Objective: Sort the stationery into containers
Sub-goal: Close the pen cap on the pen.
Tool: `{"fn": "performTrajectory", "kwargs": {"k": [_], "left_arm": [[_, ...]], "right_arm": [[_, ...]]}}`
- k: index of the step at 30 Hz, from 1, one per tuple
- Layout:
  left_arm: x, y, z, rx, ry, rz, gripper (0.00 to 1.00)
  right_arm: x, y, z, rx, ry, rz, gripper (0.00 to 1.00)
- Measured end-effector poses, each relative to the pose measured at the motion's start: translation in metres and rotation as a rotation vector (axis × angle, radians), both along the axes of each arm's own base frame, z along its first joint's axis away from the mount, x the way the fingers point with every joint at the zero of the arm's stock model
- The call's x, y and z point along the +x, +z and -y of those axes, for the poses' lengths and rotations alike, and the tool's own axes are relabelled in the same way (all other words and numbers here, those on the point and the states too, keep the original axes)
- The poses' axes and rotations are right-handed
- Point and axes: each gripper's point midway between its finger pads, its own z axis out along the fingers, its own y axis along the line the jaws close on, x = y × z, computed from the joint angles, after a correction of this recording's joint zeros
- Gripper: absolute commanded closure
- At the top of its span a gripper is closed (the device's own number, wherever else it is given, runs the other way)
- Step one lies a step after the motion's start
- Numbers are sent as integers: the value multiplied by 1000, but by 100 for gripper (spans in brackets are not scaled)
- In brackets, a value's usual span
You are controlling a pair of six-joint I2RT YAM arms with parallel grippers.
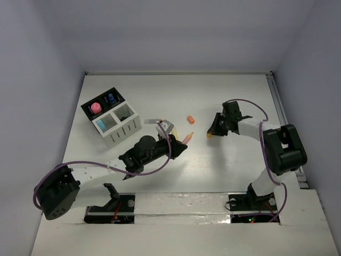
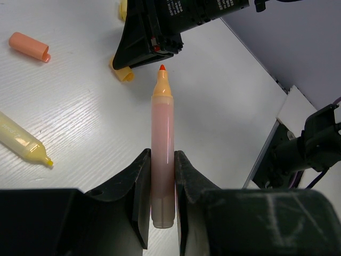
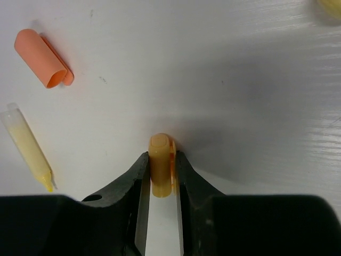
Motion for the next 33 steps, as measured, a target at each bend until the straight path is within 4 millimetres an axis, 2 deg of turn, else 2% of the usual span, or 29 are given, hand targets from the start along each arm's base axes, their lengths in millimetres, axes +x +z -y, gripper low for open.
{"fn": "performTrajectory", "kwargs": {"k": [6,7,9,11,13,15,19,25,28,30,33], "left_arm": [[1,-4,1,8,0,-6,100],[1,-5,1,10,1,-10,100],[1,-7,2,7,2,-18,100],[1,-6,3,-6,-4,-30,100],[-1,-4,5,-26,-14,-45,100],[0,4,7,-68,-20,-60,100],[7,26,3,-169,-9,-86,100],[24,80,-10,-405,1,-93,100],[29,99,-17,-518,-21,-100,100],[31,99,-15,-567,-47,-147,100],[34,72,-5,-576,-73,-304,100]], "right_arm": [[-9,6,-1,21,-6,7,100],[-9,13,-3,31,-6,26,100],[-6,35,-11,72,-10,102,100],[0,69,-26,140,-2,215,100],[5,111,-44,238,15,358,100],[6,154,-58,344,32,495,100],[5,208,-69,496,45,673,100],[-2,250,-73,633,61,802,100],[-6,268,-76,695,80,848,100],[-11,276,-78,735,92,870,100],[-15,282,-80,775,104,891,100]]}}
